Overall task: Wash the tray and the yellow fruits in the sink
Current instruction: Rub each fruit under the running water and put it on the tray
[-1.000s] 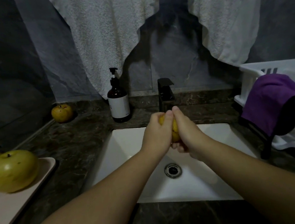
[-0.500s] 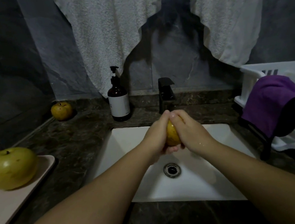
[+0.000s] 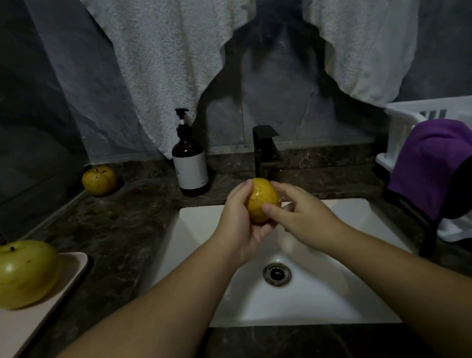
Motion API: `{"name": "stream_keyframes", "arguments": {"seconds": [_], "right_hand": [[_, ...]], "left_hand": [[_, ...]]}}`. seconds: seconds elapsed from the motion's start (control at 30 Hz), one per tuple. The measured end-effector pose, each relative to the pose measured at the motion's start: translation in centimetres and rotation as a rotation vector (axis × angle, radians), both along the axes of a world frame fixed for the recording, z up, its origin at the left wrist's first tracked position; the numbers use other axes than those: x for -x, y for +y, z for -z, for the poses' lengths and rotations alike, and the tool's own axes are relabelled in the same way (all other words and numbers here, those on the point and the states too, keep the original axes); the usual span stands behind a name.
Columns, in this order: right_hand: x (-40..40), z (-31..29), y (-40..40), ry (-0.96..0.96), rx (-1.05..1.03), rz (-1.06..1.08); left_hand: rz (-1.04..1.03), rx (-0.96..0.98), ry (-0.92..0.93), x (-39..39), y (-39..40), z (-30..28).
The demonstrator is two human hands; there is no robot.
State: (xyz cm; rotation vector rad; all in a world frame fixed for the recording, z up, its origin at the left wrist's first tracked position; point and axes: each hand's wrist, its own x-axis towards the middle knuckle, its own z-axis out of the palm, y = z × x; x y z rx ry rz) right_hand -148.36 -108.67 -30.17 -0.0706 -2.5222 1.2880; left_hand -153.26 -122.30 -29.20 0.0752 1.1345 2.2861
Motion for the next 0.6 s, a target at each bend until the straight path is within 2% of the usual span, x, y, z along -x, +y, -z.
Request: {"name": "stream_keyframes", "arguments": {"seconds": [0.23, 0.5, 0.6], "right_hand": [[-0.06, 0.17, 0.16, 0.045, 0.135, 0.032], [-0.25, 0.00, -0.06, 0.011, 0.104, 0.070], [-0.15, -0.68, 0.17, 0.018, 0.159, 0.122]], "left_hand": [[-0.022, 0.039, 0.014, 0.25, 0.21, 0.02], [0.023, 0.018, 0.067, 0.62, 0.02, 0.34], [0.003, 0.051, 0.091, 0.65, -0.06, 0.33]]}}
